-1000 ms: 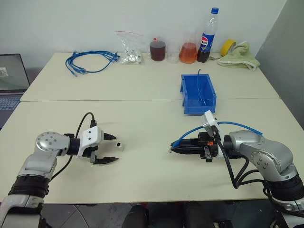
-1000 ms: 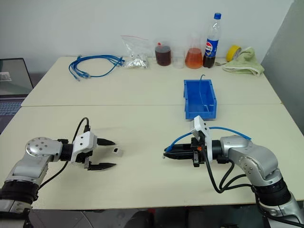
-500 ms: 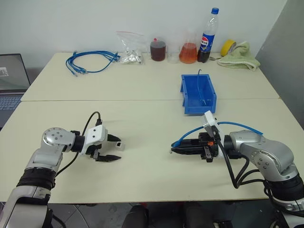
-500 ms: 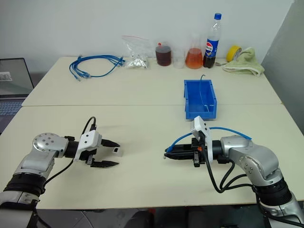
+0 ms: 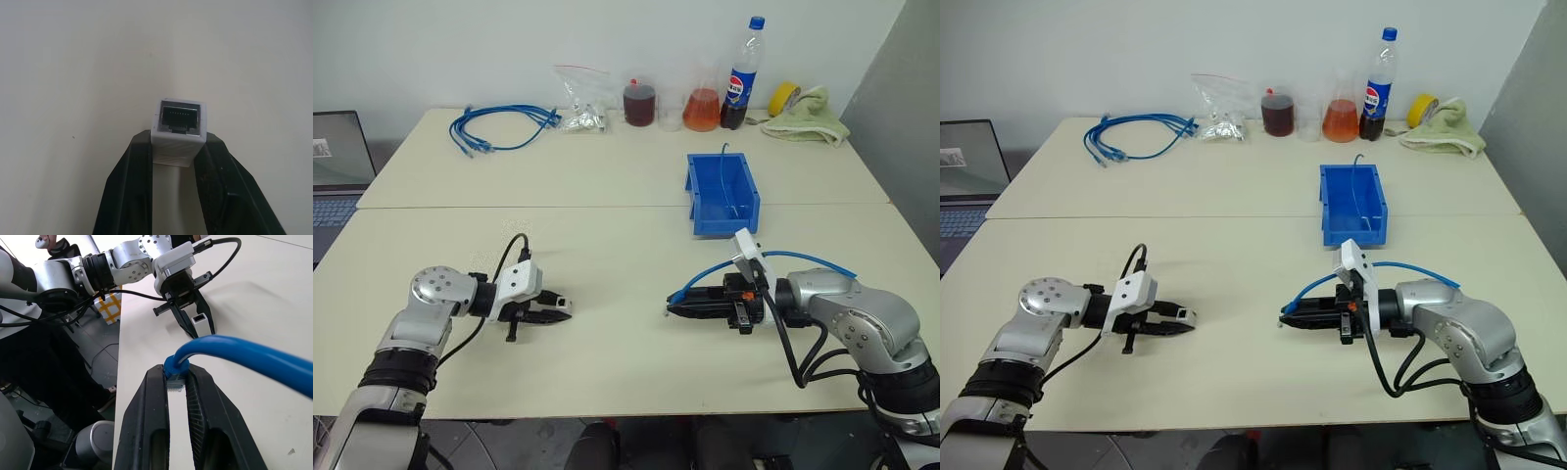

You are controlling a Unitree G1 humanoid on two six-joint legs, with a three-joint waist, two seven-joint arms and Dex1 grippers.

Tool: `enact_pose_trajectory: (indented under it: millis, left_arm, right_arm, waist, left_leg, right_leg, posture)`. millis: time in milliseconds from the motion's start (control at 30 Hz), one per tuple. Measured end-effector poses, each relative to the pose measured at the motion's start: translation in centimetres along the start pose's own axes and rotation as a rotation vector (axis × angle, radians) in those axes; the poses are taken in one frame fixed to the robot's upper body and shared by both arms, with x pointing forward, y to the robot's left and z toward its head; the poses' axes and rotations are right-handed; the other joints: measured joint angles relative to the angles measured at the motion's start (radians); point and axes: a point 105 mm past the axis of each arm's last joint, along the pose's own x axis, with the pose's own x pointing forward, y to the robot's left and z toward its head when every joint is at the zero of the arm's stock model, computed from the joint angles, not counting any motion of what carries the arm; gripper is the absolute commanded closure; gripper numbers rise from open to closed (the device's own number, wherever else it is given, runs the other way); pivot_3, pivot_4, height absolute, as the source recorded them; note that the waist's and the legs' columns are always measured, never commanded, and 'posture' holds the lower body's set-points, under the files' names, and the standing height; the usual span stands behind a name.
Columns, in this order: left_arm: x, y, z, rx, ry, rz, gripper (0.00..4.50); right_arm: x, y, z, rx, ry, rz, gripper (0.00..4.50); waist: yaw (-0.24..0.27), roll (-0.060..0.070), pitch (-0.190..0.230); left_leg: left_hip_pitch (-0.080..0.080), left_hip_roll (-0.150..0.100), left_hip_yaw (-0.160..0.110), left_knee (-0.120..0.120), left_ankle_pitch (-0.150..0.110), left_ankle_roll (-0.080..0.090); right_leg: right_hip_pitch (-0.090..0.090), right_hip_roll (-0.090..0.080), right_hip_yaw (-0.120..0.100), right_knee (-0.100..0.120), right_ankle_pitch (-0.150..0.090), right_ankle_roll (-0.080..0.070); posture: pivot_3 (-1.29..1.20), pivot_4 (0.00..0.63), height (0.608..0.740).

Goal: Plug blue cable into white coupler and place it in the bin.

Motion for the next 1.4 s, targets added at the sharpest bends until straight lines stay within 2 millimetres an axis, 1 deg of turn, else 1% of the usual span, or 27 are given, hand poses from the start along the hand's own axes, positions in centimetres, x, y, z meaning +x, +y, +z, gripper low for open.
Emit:
enact_pose_trajectory:
  millis: [167, 267, 500, 633, 833, 967, 1200, 1400]
  left_arm:
    - [0.3, -0.2, 0.3, -0.034, -0.008, 0.023, 3.65]
    - [0.9, -0.4, 1.0, -0.036, 0.000, 0.017, 3.65]
    - [3.7, -1.4, 3.4, 0.033, 0.080, -0.031, 3.66]
    - [5.3, -2.3, 4.5, 0.031, 0.081, -0.076, 3.66]
    - [7.5, -2.8, 5.9, -0.002, 0.066, -0.081, 3.67]
    - [7.7, -2.7, 5.8, -0.010, 0.078, -0.068, 3.67]
    - [8.2, -2.7, 5.7, -0.015, 0.082, -0.059, 3.67]
    - [8.2, -2.8, 5.7, -0.022, 0.083, -0.061, 3.67]
  right_arm:
    - [0.0, 0.0, 0.0, -0.001, 0.000, -0.002, 4.30]
    - [-0.1, -0.1, 0.0, -0.007, -0.004, -0.008, 4.30]
    - [-0.2, -0.5, -1.0, -0.083, 0.005, -0.071, 4.30]
    - [0.0, -0.4, -1.3, -0.119, 0.012, -0.078, 4.30]
    - [0.3, -0.6, -1.4, -0.167, 0.009, -0.099, 4.30]
    - [0.5, -0.6, -1.4, -0.188, 0.006, -0.103, 4.30]
    - [2.2, -1.3, -2.3, -0.222, 0.008, -0.102, 4.30]
    - [3.2, -1.9, -2.2, -0.242, 0.004, -0.099, 4.30]
  waist:
    - [0.000, 0.000, 0.000]
    - [0.001, 0.000, 0.000]
    - [0.000, 0.000, 0.000]
    - [0.000, 0.000, 0.000]
    - [0.002, 0.000, 0.000]
    - [0.002, 0.000, 0.000]
    - [0.003, 0.001, 0.000]
    - [0.004, 0.001, -0.001]
  left_leg:
    - [0.000, 0.000, 0.000, 0.000, 0.000, 0.000]
    - [-0.001, 0.000, -0.001, 0.001, 0.000, 0.000]
    - [-0.001, 0.000, 0.000, 0.001, 0.000, 0.000]
    - [-0.001, 0.000, 0.001, 0.002, 0.000, 0.000]
    - [-0.001, 0.000, 0.000, 0.006, 0.000, 0.000]
    - [0.001, 0.000, -0.001, 0.009, 0.000, 0.000]
    - [0.003, -0.001, -0.002, 0.012, 0.000, 0.000]
    - [0.003, -0.001, -0.002, 0.012, 0.000, 0.000]
  right_leg:
    - [0.000, 0.000, 0.000, 0.000, 0.000, 0.000]
    - [0.000, 0.000, 0.000, 0.000, 0.000, 0.000]
    - [0.000, 0.000, 0.000, 0.000, 0.000, 0.000]
    - [0.001, 0.000, 0.000, 0.000, 0.000, 0.000]
    - [0.003, 0.000, -0.001, 0.000, 0.000, 0.000]
    - [0.007, 0.000, -0.002, 0.000, 0.000, 0.000]
    - [0.012, 0.001, -0.003, 0.000, 0.001, 0.002]
    - [0.012, 0.001, -0.003, 0.000, 0.001, 0.002]
  posture:
    - [0.00, 0.150, 0.740]
    - [0.00, 0.150, 0.740]
    - [0.00, 0.150, 0.740]
    - [0.00, 0.150, 0.740]
    - [0.00, 0.150, 0.740]
    - [0.00, 0.150, 0.740]
    - [0.00, 0.150, 0.740]
    - [0.00, 0.150, 0.740]
